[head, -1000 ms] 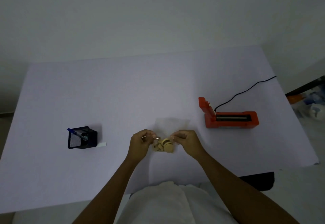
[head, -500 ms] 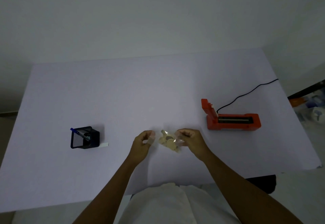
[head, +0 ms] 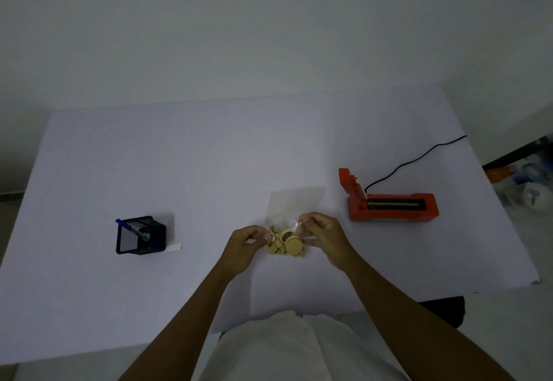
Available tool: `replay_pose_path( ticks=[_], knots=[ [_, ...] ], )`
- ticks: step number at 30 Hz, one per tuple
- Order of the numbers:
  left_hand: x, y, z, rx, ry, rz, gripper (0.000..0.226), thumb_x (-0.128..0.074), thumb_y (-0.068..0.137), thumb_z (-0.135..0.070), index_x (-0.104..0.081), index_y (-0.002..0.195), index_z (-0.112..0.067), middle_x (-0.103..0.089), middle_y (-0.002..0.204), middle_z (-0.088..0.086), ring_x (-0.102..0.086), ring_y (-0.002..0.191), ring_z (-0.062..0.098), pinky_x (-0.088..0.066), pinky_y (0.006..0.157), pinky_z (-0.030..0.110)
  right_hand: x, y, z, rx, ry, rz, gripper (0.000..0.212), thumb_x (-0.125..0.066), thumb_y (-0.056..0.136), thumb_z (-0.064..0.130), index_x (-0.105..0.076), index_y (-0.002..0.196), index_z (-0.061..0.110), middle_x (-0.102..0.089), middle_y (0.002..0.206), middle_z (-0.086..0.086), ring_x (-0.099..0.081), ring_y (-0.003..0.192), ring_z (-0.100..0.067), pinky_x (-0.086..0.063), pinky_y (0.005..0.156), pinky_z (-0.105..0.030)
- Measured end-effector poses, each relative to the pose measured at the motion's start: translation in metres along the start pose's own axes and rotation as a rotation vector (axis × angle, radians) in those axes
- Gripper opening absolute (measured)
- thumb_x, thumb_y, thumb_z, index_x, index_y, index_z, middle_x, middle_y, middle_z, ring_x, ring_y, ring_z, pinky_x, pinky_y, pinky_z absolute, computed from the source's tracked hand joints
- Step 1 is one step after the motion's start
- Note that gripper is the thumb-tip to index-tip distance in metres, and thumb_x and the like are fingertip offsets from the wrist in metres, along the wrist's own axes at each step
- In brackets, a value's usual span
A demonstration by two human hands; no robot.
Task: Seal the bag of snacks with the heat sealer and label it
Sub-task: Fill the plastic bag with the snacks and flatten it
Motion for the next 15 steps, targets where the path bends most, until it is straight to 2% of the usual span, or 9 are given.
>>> replay_pose_path(
  ticks=[2,4,7,10,13,15],
  knots=[
    [0.002,0.001,0.001,0.006,0.007,-0.009,0.011,-0.064,0.092,-0.016,-0.072,0.085,-0.013,-0.069,0.082,0.011,-0.062,0.077,0.022,-0.052,0.073,0.032,0.001,0.001,0.001,0.002,-0.028,-0.043,0.022,-0.057,0.098,0.02,-0.073,0.093,0.006,-0.071,0.084,-0.015,-0.069,0.08,-0.025,-0.059,0.081,-0.044],
    [0.003,0.0,-0.001,0.011,0.002,-0.022,0.012,-0.062,0.093,-0.018,-0.07,0.084,-0.014,-0.068,0.083,0.015,-0.062,0.077,0.02,-0.053,0.069,0.033,0.001,0.001,0.001,0.002,-0.032,-0.091,0.024,-0.059,0.097,0.023,-0.073,0.088,0.004,-0.071,0.081,-0.013,-0.069,0.077,-0.025,-0.058,0.081,-0.045],
    [0.0,0.002,-0.005,0.027,-0.022,-0.02,0.013,-0.059,0.095,-0.016,-0.067,0.086,-0.013,-0.069,0.084,0.008,-0.065,0.079,0.015,-0.056,0.073,0.033,0.0,0.001,-0.001,-0.009,0.033,-0.131,0.025,-0.06,0.097,0.022,-0.071,0.085,0.003,-0.071,0.079,-0.011,-0.071,0.079,-0.028,-0.061,0.078,-0.045],
    [-0.004,0.003,-0.012,0.056,-0.057,0.013,0.005,-0.064,0.091,-0.011,-0.065,0.094,-0.007,-0.07,0.092,0.009,-0.067,0.086,0.016,-0.054,0.08,0.026,0.001,0.0,0.002,-0.019,0.033,-0.114,0.026,-0.057,0.098,0.024,-0.069,0.087,0.004,-0.07,0.078,-0.009,-0.071,0.08,-0.026,-0.062,0.074,-0.044],
    [-0.008,0.002,-0.017,0.064,-0.095,0.089,0.027,-0.071,0.086,-0.01,-0.064,0.111,-0.011,-0.07,0.095,0.001,-0.069,0.089,0.011,-0.053,0.079,0.019,0.002,0.001,0.006,-0.032,-0.007,-0.031,0.026,-0.055,0.1,0.026,-0.068,0.088,0.006,-0.07,0.08,-0.009,-0.072,0.079,-0.024,-0.061,0.068,-0.038],
    [-0.01,0.003,-0.017,0.029,-0.063,0.104,0.026,-0.072,0.086,-0.011,-0.067,0.112,-0.011,-0.072,0.095,0.003,-0.07,0.087,0.014,-0.055,0.079,0.022,0.0,0.002,0.009,-0.028,-0.041,0.02,0.027,-0.053,0.1,0.026,-0.067,0.088,0.007,-0.069,0.082,-0.01,-0.071,0.079,-0.022,-0.059,0.066,-0.034]
  ],
)
Point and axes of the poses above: each hand's wrist, its own y-axis towards the middle knuckle, its own x-axis out of the back of the hand, z = x × y, the point moved 4 cm from there along y, towards the middle knuckle
